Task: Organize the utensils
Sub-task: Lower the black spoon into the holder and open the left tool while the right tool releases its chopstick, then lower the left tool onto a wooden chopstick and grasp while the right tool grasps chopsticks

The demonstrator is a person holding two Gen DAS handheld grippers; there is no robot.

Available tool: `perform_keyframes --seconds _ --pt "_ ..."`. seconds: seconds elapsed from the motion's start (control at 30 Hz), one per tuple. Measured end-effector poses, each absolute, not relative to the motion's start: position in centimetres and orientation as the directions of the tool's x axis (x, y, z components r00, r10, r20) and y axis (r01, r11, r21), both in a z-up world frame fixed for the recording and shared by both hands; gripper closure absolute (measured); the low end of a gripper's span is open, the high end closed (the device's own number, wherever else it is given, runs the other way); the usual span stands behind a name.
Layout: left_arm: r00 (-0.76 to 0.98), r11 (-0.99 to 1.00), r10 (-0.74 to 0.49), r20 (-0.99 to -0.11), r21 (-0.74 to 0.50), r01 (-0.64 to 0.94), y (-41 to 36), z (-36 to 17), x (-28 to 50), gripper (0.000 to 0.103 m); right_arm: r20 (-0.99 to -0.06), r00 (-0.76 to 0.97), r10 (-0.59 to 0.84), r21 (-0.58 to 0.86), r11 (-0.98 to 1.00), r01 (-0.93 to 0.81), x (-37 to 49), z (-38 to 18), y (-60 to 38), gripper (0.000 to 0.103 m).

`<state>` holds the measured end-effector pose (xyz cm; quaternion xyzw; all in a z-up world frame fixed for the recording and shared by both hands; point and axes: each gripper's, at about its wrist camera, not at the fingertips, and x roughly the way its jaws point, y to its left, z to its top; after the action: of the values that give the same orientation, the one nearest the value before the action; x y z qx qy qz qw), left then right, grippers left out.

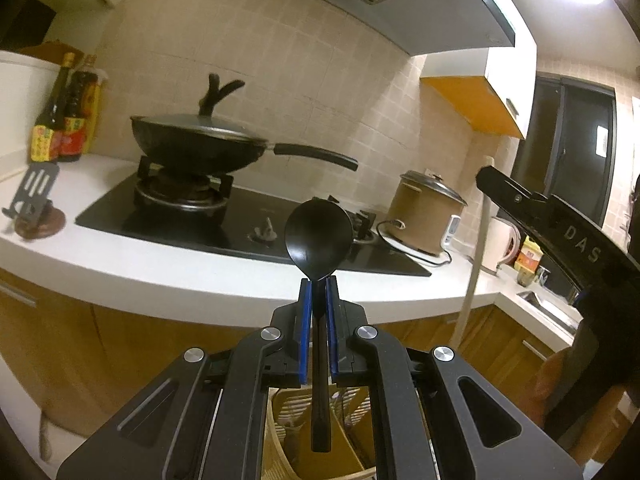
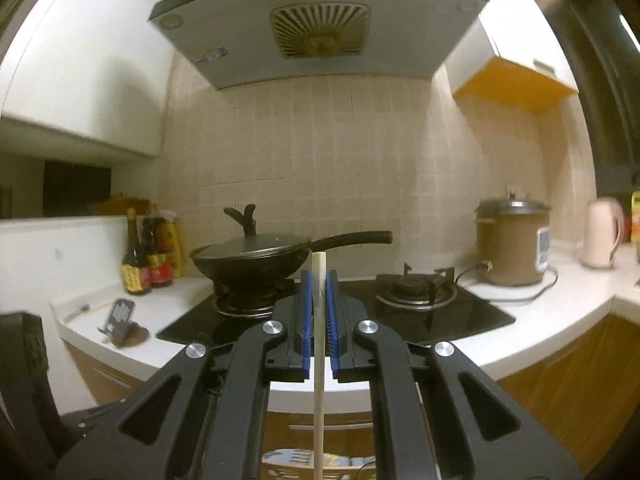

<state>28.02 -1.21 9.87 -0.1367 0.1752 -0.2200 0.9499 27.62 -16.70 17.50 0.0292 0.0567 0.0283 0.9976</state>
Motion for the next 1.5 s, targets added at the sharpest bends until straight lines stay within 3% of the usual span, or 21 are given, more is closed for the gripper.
perform_keyframes --seconds 0.67,0.8,0.87,1.1,1.2,1.27,1.33,1.5 --pt "0.848 0.878 -0.459 -0.265 -0.278 0.388 -1.8 6.7 27.3 0.097 -0.167 0.982 0.09 0.037 0.996 -0.085 27.5 13.5 -15.8 0.098" --pt "0.827 0.863 -0.489 -0.277 -0.293 0.412 -1.3 6.9 26.4 0.089 -0.187 0.975 0.117 0.057 0.992 -0.108 26.4 13.9 -16.0 0.097" --pt "0.828 0.864 -0.488 -0.276 -0.286 0.414 -1.0 7.2 25.6 0.075 -0.203 0.97 0.134 0.07 0.99 -0.122 25.8 14.1 -16.3 0.097" --pt "0.826 0.86 -0.491 -0.277 -0.308 0.407 0.7 8.4 23.6 0.072 -0.258 0.944 0.204 0.197 0.968 -0.155 23.8 15.3 -18.5 0.095" --pt "0.831 0.864 -0.484 -0.274 -0.302 0.404 1.4 9.3 22.2 0.067 -0.264 0.943 0.203 0.209 0.966 -0.15 22.5 15.9 -19.1 0.086" --pt "0.833 0.866 -0.48 -0.275 -0.301 0.4 1.7 9.9 21.3 0.065 -0.272 0.942 0.198 0.207 0.968 -0.144 21.4 16.3 -19.4 0.071" --pt "0.832 0.865 -0.481 -0.277 -0.302 0.4 2.1 10.3 20.2 0.063 -0.275 0.941 0.196 0.209 0.968 -0.14 20.3 16.6 -19.7 0.063" --pt "0.828 0.866 -0.478 -0.292 -0.311 0.391 3.2 11.5 17.1 0.059 -0.313 0.93 0.196 0.222 0.966 -0.129 17.1 17.2 -20.4 0.062"
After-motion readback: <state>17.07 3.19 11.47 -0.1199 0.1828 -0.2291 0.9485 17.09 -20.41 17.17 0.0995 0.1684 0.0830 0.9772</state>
